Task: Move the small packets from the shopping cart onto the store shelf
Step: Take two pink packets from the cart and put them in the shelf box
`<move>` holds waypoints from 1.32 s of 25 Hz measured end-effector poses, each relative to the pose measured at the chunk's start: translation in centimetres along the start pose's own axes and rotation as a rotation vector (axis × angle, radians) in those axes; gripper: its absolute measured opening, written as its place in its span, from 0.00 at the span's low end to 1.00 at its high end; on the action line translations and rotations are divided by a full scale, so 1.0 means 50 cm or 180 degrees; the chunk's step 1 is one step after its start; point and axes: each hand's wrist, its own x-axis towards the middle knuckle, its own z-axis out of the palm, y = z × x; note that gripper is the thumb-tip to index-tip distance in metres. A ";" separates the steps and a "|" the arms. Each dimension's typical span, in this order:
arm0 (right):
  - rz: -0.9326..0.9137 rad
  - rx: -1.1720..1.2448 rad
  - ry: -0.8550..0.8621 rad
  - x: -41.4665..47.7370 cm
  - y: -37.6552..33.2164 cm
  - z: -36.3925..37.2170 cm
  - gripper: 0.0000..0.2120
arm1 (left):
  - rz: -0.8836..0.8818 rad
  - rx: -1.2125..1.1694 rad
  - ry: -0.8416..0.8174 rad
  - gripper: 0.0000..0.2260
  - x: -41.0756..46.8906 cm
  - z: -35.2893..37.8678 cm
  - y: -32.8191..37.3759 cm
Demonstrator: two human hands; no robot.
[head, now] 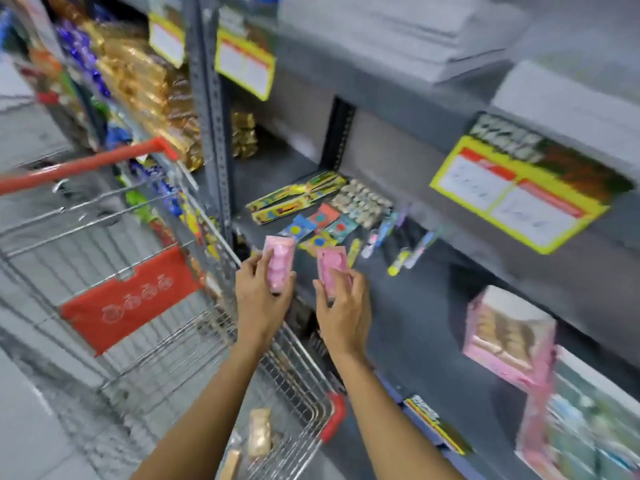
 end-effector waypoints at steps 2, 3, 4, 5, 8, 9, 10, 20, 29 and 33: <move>0.0162 -0.0190 0.0180 0.011 0.054 -0.065 0.15 | 0.0306 -0.0156 -0.0319 0.27 -0.008 0.059 0.078; 0.0294 -0.0298 0.0221 0.012 0.089 -0.098 0.16 | 0.0474 -0.0222 -0.0479 0.27 -0.017 0.095 0.115; 0.0422 -0.0419 0.0236 0.010 0.125 -0.130 0.16 | 0.0598 -0.0264 -0.0670 0.27 -0.029 0.132 0.149; 0.0521 -0.0550 0.0244 0.006 0.159 -0.158 0.17 | 0.0717 -0.0267 -0.0878 0.27 -0.042 0.166 0.179; 0.1023 -0.0885 0.0386 -0.019 0.269 -0.250 0.19 | 0.0882 -0.0367 -0.1462 0.26 -0.105 0.267 0.269; 0.1169 -0.0959 0.0479 -0.029 0.300 -0.277 0.20 | 0.0847 -0.0544 -0.1551 0.25 -0.128 0.291 0.294; 0.1276 -0.1005 0.0531 -0.039 0.325 -0.299 0.21 | 0.0830 -0.0676 -0.1602 0.24 -0.149 0.310 0.318; 0.1998 -0.0630 0.0473 -0.049 0.424 -0.364 0.22 | 0.0929 -0.0334 -0.1905 0.21 -0.236 0.456 0.401; 0.1608 -0.1065 -0.0741 0.056 0.474 -0.431 0.21 | 0.0568 -0.0067 -0.2657 0.27 -0.231 0.486 0.366; 0.1534 -0.1418 -0.1568 0.112 0.555 -0.418 0.22 | 0.0762 0.0243 -0.3029 0.22 -0.198 0.485 0.354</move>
